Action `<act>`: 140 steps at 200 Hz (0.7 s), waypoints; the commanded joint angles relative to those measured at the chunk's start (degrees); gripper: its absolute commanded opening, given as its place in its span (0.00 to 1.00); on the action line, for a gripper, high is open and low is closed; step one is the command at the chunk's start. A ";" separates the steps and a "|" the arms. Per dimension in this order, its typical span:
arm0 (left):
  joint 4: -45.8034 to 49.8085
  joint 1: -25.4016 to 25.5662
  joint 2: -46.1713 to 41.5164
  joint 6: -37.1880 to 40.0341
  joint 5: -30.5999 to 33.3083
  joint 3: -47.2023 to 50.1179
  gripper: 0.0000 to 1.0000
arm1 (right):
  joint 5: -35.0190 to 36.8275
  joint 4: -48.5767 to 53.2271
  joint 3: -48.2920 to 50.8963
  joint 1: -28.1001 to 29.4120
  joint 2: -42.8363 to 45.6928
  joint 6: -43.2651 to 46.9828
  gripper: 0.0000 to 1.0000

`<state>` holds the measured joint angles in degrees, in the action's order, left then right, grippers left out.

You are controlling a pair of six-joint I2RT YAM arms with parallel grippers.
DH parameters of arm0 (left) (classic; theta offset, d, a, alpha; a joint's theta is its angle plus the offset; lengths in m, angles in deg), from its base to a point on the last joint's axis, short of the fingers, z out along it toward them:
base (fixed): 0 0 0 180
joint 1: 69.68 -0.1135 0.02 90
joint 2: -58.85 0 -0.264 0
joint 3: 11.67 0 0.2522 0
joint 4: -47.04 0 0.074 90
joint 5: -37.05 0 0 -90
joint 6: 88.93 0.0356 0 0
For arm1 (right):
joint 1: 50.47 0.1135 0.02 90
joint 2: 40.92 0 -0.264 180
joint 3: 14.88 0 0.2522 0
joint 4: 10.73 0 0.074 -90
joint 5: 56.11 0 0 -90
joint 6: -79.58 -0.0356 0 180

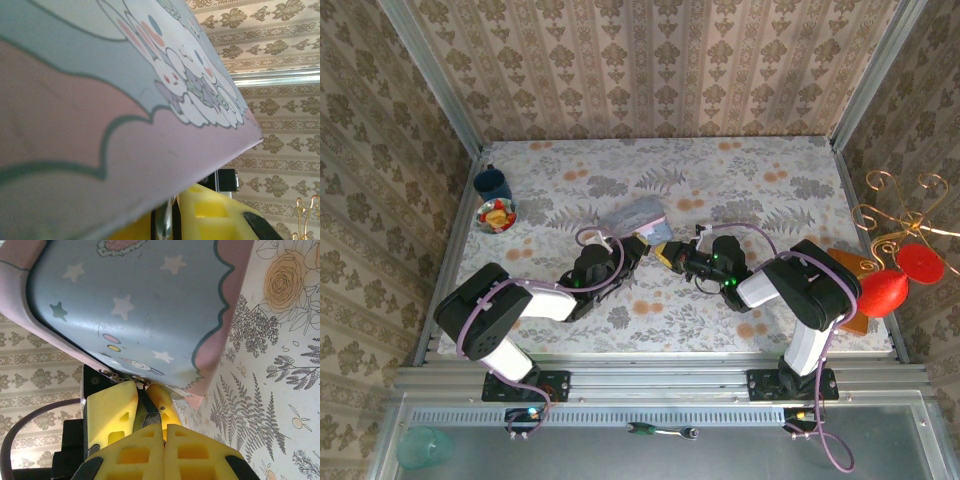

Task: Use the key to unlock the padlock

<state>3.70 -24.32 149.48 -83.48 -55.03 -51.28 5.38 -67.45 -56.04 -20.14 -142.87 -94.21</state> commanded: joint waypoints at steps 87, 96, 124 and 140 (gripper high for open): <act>-6.75 3.03 -0.79 0.35 -7.38 -1.05 0.00 | 0.04 -4.41 -2.68 1.75 1.58 0.46 0.00; -6.65 3.05 -0.81 0.34 -7.41 -1.14 0.00 | 0.03 -4.40 -2.71 1.73 1.60 0.40 0.00; -6.59 3.06 -0.54 0.28 -7.58 -1.44 0.00 | -0.10 -4.37 -2.92 1.92 1.97 0.21 0.00; -6.62 3.06 -0.28 0.12 -7.59 -1.49 0.00 | -0.05 -4.38 -3.06 2.07 2.06 0.13 0.00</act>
<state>3.70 -24.30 149.48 -83.64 -55.08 -51.28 5.64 -67.47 -56.04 -19.92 -142.85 -94.25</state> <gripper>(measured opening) 0.158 0.066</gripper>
